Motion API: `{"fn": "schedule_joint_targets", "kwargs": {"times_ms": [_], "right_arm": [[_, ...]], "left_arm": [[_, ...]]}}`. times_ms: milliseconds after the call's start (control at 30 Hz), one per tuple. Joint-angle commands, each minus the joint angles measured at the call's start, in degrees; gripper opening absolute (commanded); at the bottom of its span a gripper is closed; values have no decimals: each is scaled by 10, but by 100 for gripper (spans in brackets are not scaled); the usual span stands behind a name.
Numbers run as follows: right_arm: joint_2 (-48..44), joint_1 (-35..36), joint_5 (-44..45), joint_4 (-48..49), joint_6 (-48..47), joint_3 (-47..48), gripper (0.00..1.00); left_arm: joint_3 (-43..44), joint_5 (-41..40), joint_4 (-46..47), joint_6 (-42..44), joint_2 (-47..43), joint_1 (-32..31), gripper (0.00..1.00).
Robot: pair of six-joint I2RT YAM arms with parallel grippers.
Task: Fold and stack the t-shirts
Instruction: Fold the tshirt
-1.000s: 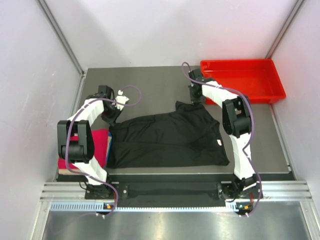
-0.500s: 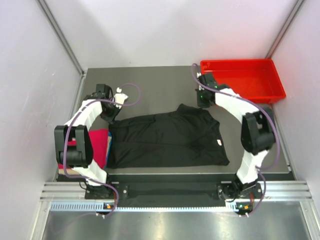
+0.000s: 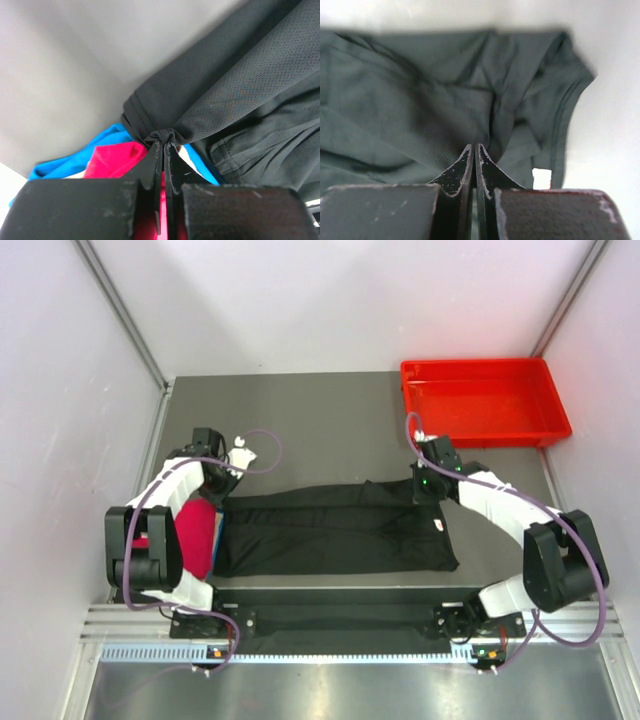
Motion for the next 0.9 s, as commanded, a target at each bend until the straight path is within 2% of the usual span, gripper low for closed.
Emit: {"fn": "schedule_joint_targets", "kwargs": {"times_ms": [0, 467, 867], "right_arm": [[-25, -2, -25, 53, 29, -44, 0], [-86, -2, -13, 26, 44, -102, 0], [-85, -2, 3, 8, 71, -133, 0]], "left_arm": [[-14, -8, 5, 17, 2, 1, 0], [-11, 6, -11, 18, -8, 1, 0], [-24, 3, -13, 25, -18, 1, 1]]}}
